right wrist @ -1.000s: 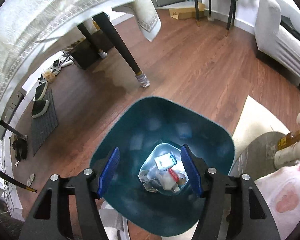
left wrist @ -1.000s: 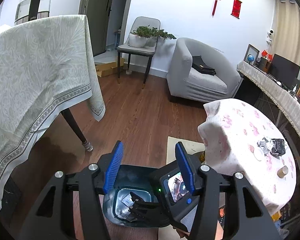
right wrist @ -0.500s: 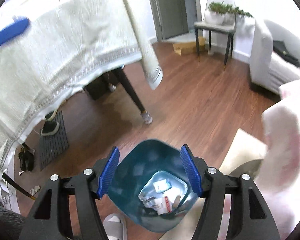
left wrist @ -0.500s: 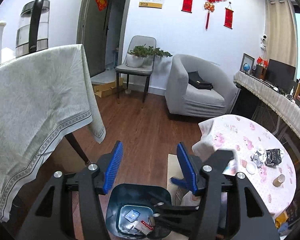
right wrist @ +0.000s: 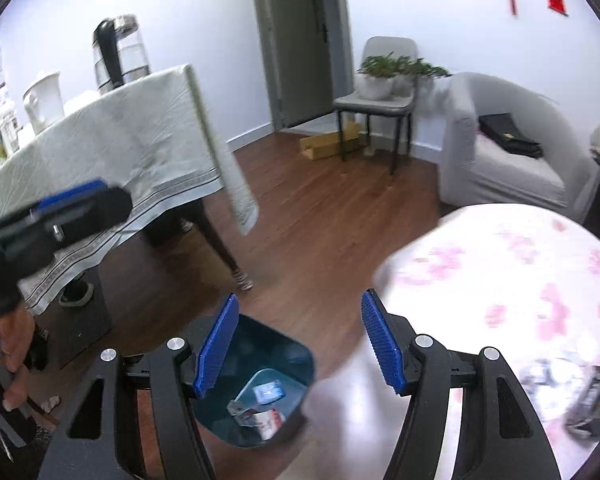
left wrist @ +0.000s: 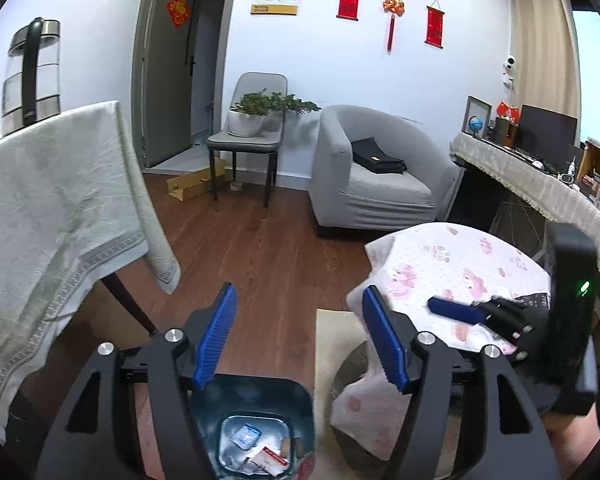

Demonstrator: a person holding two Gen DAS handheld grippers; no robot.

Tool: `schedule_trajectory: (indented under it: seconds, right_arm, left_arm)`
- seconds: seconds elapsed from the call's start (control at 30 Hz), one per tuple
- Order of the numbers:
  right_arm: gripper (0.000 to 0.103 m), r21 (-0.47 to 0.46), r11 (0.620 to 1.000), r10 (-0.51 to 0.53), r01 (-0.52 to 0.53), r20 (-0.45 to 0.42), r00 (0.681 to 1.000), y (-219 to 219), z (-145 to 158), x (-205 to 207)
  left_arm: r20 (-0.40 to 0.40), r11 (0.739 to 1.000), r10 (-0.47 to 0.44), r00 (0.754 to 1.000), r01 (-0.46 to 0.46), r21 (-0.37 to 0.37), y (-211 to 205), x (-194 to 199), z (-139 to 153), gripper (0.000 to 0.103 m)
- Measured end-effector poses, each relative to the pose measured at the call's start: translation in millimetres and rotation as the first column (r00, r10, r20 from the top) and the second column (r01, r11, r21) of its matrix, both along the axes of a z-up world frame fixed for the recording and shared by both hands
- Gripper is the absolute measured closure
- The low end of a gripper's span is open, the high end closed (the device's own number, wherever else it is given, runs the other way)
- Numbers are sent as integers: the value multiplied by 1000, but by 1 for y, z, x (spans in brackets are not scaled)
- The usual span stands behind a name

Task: Collect trash
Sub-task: 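Move both tools back over the table toward the remaining trash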

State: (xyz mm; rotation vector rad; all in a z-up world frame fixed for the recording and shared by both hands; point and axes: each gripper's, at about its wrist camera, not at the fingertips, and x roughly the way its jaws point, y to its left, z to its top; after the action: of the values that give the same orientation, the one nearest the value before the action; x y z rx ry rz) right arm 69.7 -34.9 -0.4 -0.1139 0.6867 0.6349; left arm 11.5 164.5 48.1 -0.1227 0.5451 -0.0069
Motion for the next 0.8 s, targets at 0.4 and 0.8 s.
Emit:
schedule_trajectory:
  seconds: [0.4, 0.8]
  right_arm:
    - [31, -14, 987, -156, 157, 60, 986, -105, 21, 6]
    - [29, 15, 951, -309, 309, 66, 949, -198, 26, 8]
  left_arm:
    - [-49, 993, -115, 992, 116, 18, -63, 24, -27, 26]
    - [-116, 971, -237, 965, 239, 4, -125, 42, -60, 23]
